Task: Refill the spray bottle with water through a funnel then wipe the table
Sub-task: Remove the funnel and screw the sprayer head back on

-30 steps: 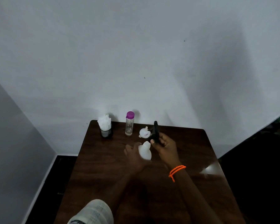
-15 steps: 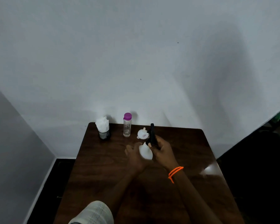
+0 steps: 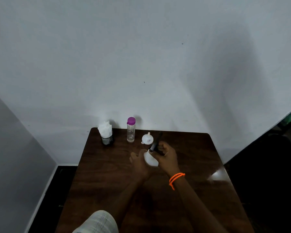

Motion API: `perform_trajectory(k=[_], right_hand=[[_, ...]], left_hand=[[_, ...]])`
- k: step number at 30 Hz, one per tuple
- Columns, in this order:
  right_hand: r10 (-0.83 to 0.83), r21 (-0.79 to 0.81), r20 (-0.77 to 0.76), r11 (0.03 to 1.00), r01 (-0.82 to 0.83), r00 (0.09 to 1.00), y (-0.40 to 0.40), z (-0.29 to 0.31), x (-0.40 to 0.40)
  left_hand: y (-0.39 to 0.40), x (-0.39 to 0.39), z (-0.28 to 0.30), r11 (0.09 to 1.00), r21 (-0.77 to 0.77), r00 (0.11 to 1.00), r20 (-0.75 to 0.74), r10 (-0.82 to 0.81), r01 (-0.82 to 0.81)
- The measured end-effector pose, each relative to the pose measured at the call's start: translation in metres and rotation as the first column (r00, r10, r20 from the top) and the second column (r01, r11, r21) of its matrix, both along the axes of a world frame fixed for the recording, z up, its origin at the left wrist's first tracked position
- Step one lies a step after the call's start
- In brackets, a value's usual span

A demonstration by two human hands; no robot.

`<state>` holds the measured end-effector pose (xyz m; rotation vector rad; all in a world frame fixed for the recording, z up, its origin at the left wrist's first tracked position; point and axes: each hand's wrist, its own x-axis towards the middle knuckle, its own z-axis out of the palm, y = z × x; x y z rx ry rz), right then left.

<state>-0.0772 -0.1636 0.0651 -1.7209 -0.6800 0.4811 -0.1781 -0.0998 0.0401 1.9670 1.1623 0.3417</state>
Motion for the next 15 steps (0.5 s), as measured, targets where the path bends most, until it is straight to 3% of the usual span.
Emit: perform_trajectory(k=[5, 10, 15], right_hand=[[-0.058, 0.016, -0.049, 0.998, 0.059, 0.997, 0.008, -0.006, -0.001], [-0.094, -0.001, 0.045, 0.996, 0.094, 0.995, 0.015, -0.007, -0.009], [-0.233, -0.028, 0.131, 0.971, 0.239, 0.964, 0.023, -0.007, -0.012]], left_hand=[[0.003, 0.001, -0.007, 0.999, 0.024, 0.999, 0.024, 0.023, -0.024], [0.01, 0.002, -0.014, 0.998, 0.052, 0.998, 0.064, 0.025, -0.029], [0.015, 0.006, -0.021, 0.998, 0.05, 0.995, 0.091, 0.037, -0.042]])
